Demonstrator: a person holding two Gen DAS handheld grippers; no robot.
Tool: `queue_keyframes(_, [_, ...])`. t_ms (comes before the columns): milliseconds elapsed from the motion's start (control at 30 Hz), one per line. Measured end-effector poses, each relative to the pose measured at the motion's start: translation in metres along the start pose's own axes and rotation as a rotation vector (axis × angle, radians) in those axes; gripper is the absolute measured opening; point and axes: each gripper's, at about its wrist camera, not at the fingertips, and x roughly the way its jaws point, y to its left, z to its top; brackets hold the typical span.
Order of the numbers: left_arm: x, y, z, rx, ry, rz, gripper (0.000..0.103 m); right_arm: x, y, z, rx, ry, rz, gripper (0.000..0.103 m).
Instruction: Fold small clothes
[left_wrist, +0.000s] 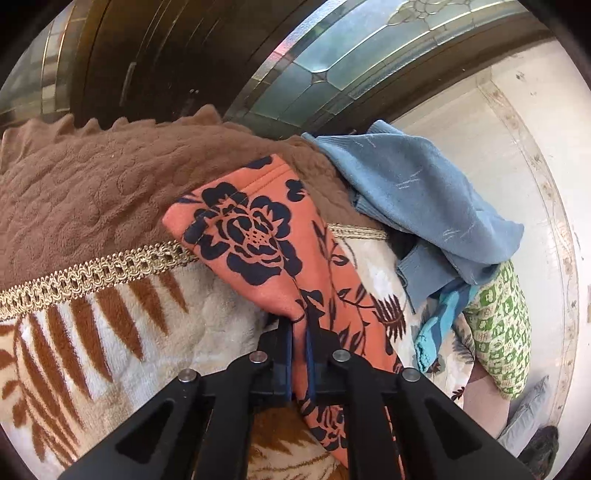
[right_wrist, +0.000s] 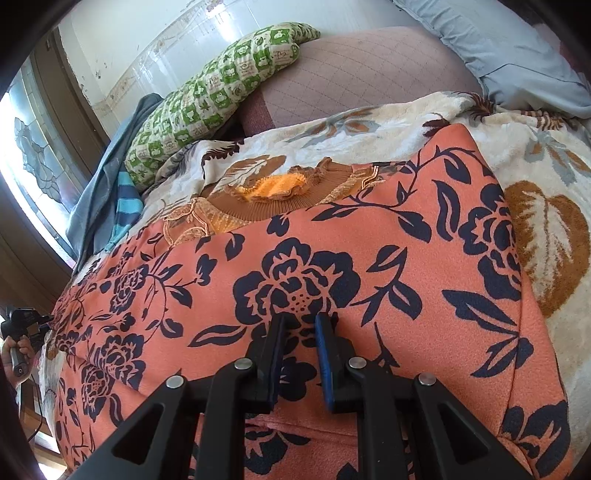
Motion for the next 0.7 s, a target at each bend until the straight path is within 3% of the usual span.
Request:
queue_keyframes(167, [-0.034,-0.055,-0.008,0.161,-0.022,-0.066,0.005,-0.001,-0.004,0.000,0.021,-0.003,0.026,0.019])
queue_keyframes(333, [-0.069,-0.132,-0.042,0.356,-0.019,-0.128,0.005,-0.002,-0.009,-0.001,0.050,-0.008,0.059,0.019])
queue_keyframes(533, [-0.091,-0.224,-0.126,0.588,0.013,-0.221,0.005,-0.003,-0.020,-0.001,0.107,-0.014,0.127,0.019])
queue_keyframes(700, [-0.084,-0.281,-0.222,0.735,0.133,-0.272,0.005,-0.004,-0.027,-0.002,0.148,-0.021,0.179,0.019])
